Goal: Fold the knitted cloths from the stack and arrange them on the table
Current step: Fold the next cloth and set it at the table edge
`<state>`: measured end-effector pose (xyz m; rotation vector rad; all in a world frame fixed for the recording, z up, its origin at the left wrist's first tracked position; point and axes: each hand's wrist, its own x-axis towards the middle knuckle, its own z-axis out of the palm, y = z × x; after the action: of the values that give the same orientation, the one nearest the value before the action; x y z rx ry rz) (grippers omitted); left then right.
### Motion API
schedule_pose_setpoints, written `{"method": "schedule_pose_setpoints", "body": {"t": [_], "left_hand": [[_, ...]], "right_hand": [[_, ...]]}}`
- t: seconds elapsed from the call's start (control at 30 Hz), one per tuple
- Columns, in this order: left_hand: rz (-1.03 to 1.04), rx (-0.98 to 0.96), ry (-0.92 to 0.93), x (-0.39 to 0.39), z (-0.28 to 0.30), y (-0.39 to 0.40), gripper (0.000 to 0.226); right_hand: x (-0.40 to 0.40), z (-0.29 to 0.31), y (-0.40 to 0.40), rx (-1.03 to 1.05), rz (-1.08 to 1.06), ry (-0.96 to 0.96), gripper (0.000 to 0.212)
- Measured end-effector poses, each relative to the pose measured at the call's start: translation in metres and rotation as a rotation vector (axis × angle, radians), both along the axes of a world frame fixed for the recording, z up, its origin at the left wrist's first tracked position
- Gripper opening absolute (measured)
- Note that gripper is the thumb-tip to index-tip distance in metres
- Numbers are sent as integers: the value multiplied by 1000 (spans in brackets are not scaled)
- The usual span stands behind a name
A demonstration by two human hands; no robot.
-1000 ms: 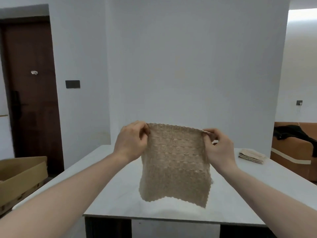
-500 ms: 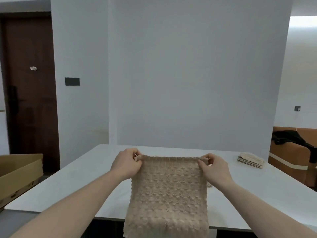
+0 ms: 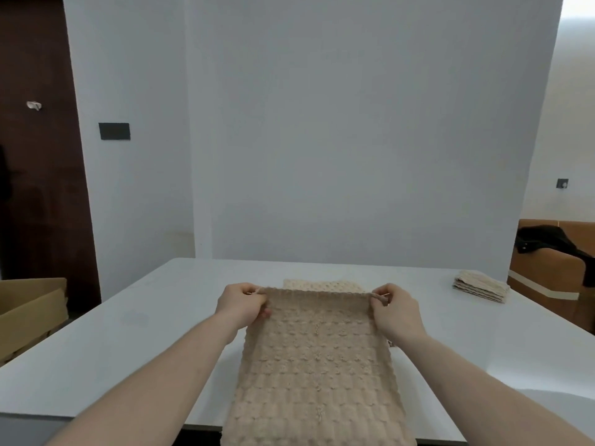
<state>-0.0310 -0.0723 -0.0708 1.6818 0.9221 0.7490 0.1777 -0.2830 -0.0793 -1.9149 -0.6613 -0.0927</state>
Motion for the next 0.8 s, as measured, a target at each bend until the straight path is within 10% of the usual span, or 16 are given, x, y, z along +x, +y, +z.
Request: {"method": "schedule_pose_setpoints", "body": {"t": [0.8], "left_hand": [[-202,667,269,-76,-43,-60,21]], "right_hand": [[-39,-47,-83,-316,199,-221,15]]}}
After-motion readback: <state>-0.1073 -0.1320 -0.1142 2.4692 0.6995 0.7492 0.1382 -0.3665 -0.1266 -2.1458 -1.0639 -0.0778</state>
